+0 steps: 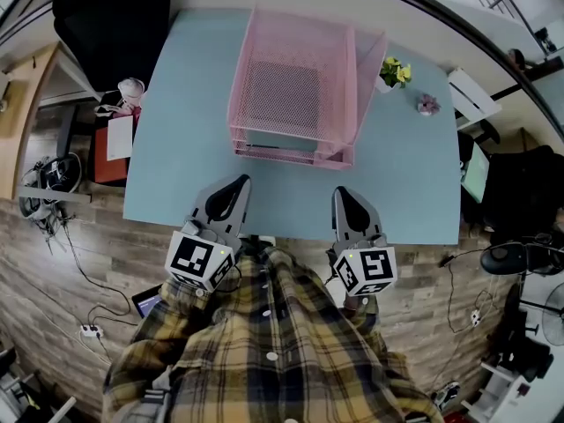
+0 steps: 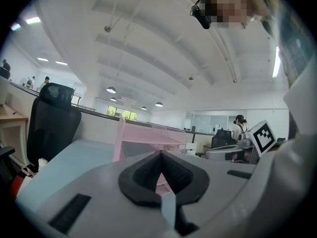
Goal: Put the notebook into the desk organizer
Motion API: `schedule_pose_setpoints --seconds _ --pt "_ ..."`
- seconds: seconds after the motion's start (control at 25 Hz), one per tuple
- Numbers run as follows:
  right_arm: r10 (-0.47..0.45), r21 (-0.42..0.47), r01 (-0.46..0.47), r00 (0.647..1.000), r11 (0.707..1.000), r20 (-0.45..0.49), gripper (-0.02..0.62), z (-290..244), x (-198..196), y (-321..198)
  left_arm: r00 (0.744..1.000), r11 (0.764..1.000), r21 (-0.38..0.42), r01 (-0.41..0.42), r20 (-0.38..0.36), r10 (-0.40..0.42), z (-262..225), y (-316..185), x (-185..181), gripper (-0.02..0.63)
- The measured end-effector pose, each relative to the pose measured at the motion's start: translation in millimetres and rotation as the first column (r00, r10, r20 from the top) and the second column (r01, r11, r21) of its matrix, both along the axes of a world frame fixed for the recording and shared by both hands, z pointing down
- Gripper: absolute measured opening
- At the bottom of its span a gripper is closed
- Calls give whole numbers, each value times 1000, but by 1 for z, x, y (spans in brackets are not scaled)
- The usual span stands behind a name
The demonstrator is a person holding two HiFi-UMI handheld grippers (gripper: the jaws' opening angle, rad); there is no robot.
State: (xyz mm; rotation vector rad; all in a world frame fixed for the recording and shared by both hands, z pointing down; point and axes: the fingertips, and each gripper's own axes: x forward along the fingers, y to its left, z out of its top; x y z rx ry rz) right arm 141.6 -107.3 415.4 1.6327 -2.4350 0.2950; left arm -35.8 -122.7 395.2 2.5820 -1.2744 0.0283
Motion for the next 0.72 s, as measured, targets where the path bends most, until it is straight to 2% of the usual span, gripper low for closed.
schedule_pose_setpoints --seconds 0.72 --pt "8 -4 -8 1000 1000 -12 3 2 2 -2 1000 1000 -6 13 -10 -14 1 -3 -3 -9"
